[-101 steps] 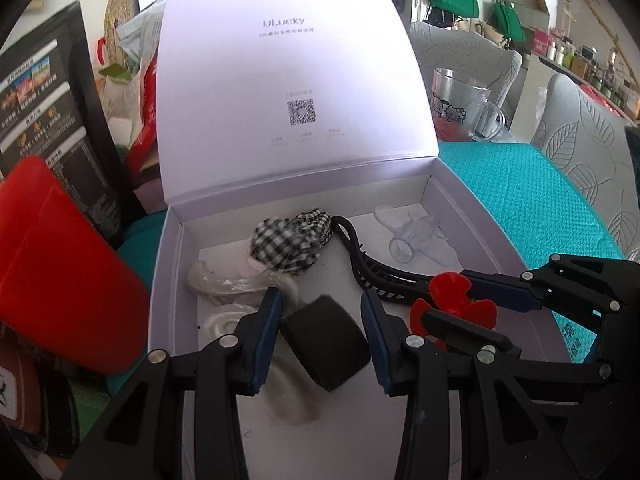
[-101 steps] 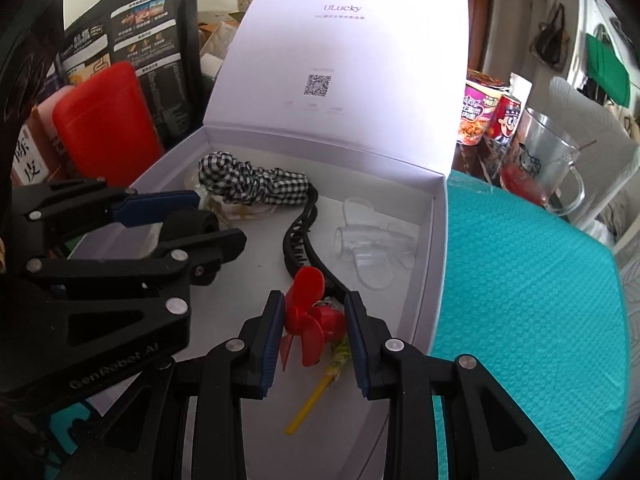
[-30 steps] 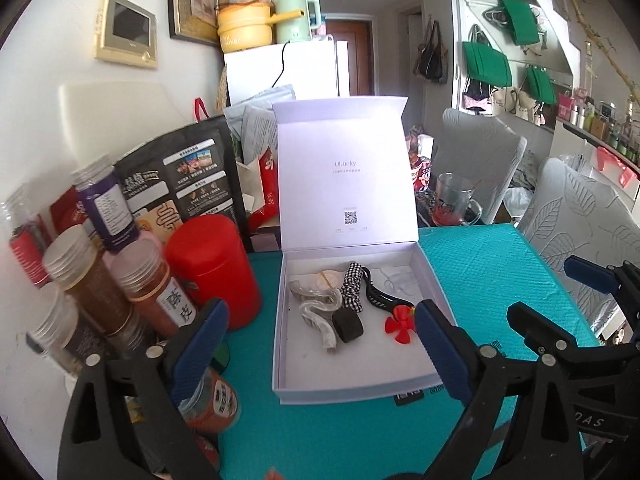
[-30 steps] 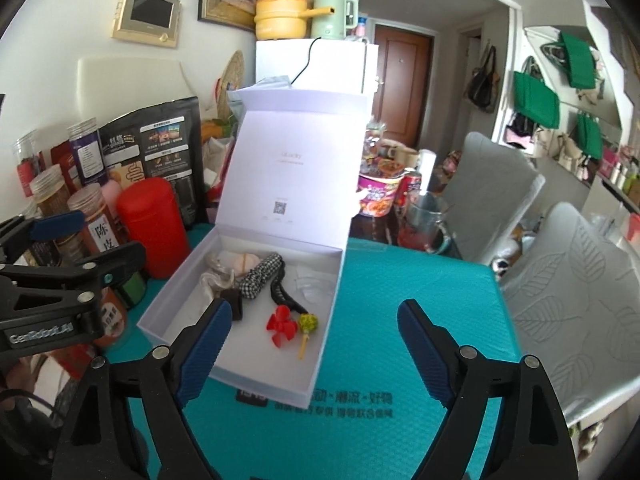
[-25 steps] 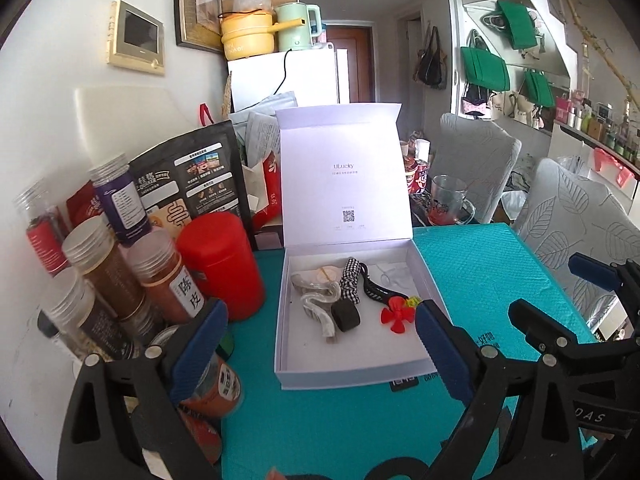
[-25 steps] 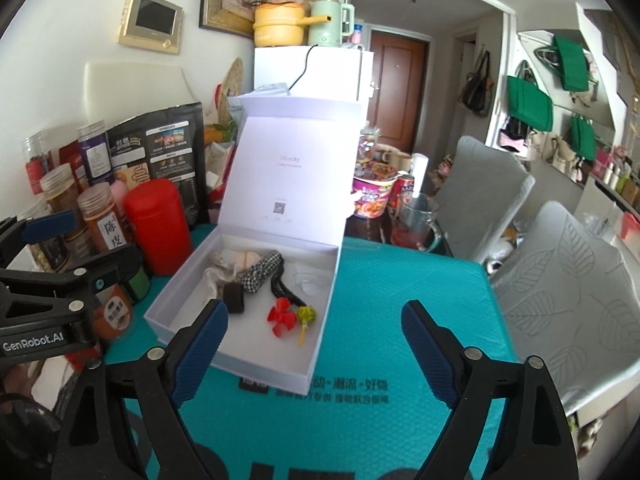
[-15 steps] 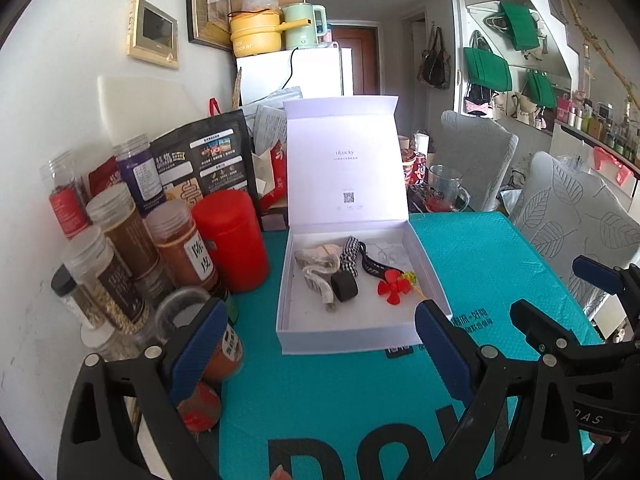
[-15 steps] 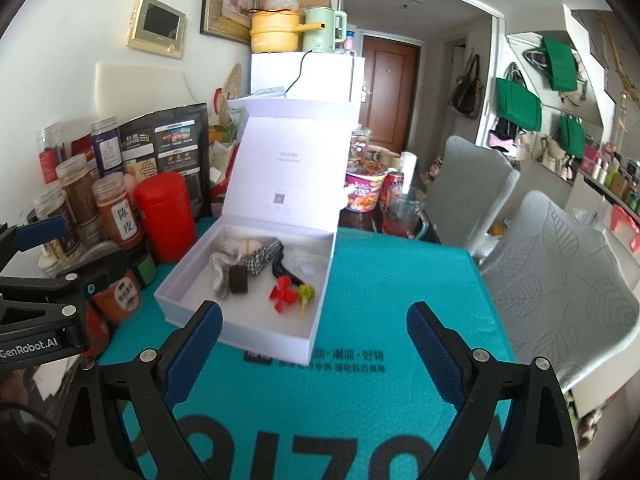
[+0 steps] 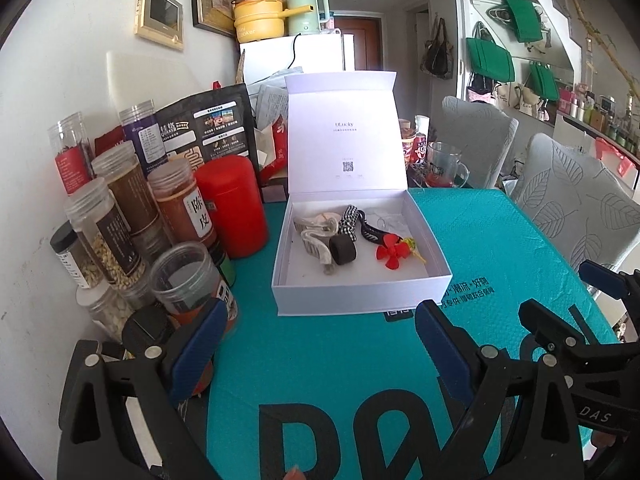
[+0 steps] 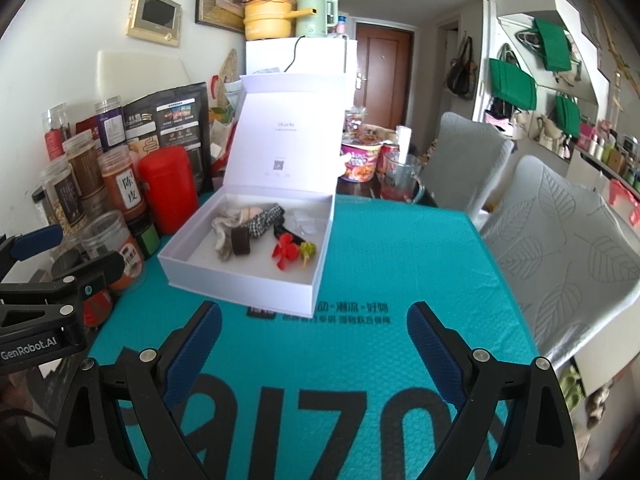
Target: Organize rigid objects
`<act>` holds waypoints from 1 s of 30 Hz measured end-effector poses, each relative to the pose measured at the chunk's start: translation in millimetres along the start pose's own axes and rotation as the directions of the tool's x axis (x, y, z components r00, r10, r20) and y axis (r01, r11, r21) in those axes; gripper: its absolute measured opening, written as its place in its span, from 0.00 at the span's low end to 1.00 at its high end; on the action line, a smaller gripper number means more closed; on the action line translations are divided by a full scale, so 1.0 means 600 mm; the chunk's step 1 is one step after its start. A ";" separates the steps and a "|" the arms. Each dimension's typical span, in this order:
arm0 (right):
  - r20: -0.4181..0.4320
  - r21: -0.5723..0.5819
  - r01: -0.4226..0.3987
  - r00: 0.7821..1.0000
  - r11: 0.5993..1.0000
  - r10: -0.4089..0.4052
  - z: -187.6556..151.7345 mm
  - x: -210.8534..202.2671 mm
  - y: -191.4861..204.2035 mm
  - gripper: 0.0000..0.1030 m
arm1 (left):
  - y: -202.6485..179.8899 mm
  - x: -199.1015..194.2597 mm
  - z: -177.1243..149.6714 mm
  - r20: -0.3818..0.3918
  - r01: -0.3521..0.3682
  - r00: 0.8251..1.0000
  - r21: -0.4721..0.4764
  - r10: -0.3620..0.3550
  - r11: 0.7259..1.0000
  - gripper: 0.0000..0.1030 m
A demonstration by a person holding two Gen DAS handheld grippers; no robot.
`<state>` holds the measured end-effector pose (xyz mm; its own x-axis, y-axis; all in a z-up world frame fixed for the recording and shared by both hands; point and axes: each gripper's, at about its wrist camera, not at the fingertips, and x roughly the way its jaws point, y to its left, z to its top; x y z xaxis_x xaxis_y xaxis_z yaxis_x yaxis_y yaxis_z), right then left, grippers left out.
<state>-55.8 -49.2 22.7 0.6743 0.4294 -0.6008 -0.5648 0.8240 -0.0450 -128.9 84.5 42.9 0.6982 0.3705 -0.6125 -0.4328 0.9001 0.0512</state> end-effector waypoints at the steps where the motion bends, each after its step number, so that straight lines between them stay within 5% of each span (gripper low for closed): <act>1: 0.000 -0.002 0.000 1.000 1.000 0.000 -0.001 -0.001 0.001 0.92 | 0.000 0.000 -0.001 -0.002 -0.002 1.000 0.000 0.002 1.000 0.93; 30: 0.002 -0.015 0.021 1.000 1.000 -0.021 -0.014 -0.014 0.004 0.92 | 0.004 -0.018 -0.010 0.004 -0.031 1.000 0.008 0.031 0.999 0.93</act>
<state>-66.8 -53.6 21.2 0.6871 0.4125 -0.5981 -0.5573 0.8274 -0.0696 -140.8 81.4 44.7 0.6869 0.3990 -0.6074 -0.4495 0.8900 0.0764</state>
